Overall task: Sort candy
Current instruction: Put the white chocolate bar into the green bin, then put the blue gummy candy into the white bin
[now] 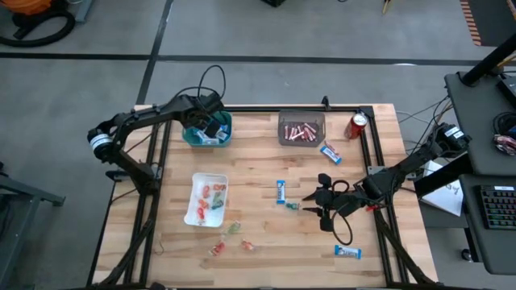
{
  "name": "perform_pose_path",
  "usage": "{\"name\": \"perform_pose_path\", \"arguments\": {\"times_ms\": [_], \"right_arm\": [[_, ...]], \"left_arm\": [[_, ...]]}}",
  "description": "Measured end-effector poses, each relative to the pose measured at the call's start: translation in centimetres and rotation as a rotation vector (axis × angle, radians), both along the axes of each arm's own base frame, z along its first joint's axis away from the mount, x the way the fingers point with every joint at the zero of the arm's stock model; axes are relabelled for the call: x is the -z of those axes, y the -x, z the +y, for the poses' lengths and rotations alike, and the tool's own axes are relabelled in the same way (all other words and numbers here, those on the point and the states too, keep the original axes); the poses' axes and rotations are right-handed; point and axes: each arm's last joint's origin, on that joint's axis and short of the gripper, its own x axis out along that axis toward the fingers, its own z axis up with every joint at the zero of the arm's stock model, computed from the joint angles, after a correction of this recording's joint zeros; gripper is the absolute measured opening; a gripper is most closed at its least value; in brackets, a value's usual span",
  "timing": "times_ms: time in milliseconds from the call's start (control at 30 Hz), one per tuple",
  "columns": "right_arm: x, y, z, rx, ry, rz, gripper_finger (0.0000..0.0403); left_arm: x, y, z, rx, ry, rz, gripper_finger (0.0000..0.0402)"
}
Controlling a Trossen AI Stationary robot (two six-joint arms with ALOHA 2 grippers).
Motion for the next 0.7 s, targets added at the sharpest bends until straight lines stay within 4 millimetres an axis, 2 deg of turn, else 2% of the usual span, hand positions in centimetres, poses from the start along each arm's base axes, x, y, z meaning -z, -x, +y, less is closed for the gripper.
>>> {"name": "perform_pose_path", "arguments": {"times_ms": [233, 367, 500, 700], "right_arm": [[0.1, 0.0, 0.0, 0.0, 0.001, 0.002, 0.0139], [0.1, 0.0, 0.0, 0.009, -0.007, 0.001, 0.0139], [0.1, 0.0, 0.0, 0.043, -0.045, -0.001, 0.0139], [0.8, 0.4, -0.4, 0.188, -0.13, -0.011, 0.0139]], "left_arm": [[-0.6, 0.1, -0.4, 0.01, -0.011, -0.016, 0.0133], [-1.2, -0.3, -1.6, 0.037, -0.002, -0.071, 0.013], [-2.2, -1.8, -5.0, 0.15, -0.006, -0.154, 0.0128], [-4.2, -4.2, -12.7, 0.422, -0.038, -0.33, 0.0127]]}}
